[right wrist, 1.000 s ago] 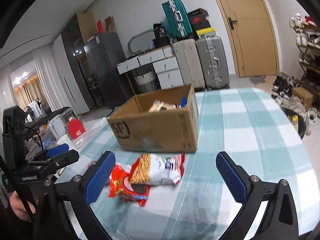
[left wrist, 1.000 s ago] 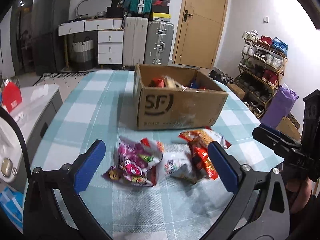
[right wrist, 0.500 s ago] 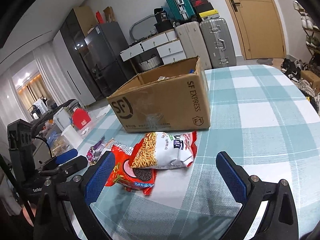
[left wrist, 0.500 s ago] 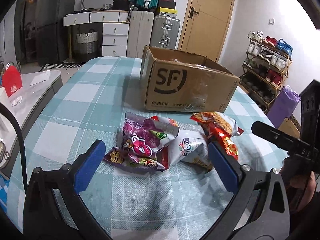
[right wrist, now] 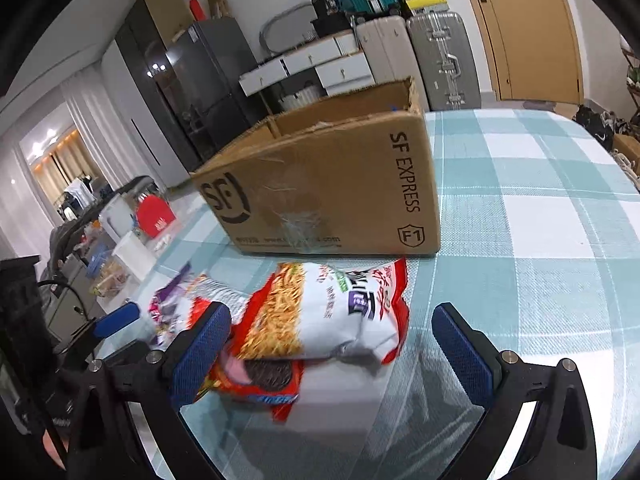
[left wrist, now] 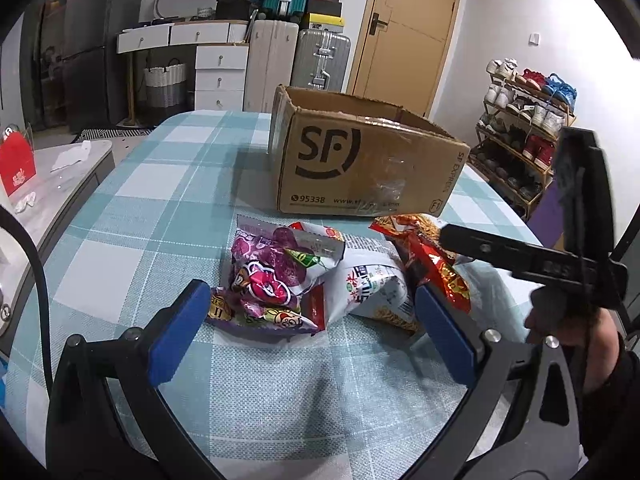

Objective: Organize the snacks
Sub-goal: 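Move both tools back toward the remaining snack pile, then grasp the white noodle snack bag with the right gripper and lift it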

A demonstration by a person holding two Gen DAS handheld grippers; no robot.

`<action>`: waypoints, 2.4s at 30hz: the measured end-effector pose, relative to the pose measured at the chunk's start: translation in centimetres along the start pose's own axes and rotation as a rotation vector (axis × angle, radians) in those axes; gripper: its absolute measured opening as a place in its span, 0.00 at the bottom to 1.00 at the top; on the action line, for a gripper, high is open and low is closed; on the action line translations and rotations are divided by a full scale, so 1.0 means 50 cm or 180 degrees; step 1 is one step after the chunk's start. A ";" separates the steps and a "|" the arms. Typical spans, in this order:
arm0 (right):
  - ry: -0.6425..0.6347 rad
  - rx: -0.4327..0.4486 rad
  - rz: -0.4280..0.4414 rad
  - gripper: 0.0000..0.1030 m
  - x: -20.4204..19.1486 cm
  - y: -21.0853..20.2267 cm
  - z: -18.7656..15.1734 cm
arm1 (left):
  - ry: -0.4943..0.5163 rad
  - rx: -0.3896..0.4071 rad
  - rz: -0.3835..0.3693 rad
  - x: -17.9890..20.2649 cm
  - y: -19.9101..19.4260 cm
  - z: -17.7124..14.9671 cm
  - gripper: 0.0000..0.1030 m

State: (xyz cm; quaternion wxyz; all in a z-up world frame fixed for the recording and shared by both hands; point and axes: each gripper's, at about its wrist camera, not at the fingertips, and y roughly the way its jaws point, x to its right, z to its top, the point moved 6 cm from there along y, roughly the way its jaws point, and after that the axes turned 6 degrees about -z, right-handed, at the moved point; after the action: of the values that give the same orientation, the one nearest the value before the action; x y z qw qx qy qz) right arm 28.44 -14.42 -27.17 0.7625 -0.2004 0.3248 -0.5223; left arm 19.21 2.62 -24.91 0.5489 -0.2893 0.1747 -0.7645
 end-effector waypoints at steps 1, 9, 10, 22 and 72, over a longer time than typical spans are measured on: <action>-0.0003 -0.0025 -0.0001 0.99 0.000 0.008 0.004 | -0.0003 0.0016 -0.0001 0.000 -0.001 0.001 0.99; -0.0020 -0.0275 0.0062 0.99 -0.013 0.073 0.020 | -0.0093 -0.0080 -0.0036 -0.012 0.005 -0.004 0.99; -0.0003 -0.0307 0.0072 0.99 -0.014 0.081 0.019 | -0.0112 -0.0080 -0.0037 -0.014 0.008 -0.003 0.99; 0.0107 -0.0238 0.0293 0.56 -0.019 0.077 0.018 | -0.0151 -0.0075 0.0021 -0.025 0.012 -0.007 0.99; -0.0580 -0.0463 -0.0108 0.67 -0.084 0.088 -0.021 | -0.0616 -0.0073 -0.0079 -0.082 0.017 -0.017 0.99</action>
State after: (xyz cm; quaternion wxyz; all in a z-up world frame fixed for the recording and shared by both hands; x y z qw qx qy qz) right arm 29.60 -8.83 -29.57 0.7634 -0.3074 0.2878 -0.4898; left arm 20.27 6.14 -27.09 0.5504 -0.3702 0.1260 -0.7377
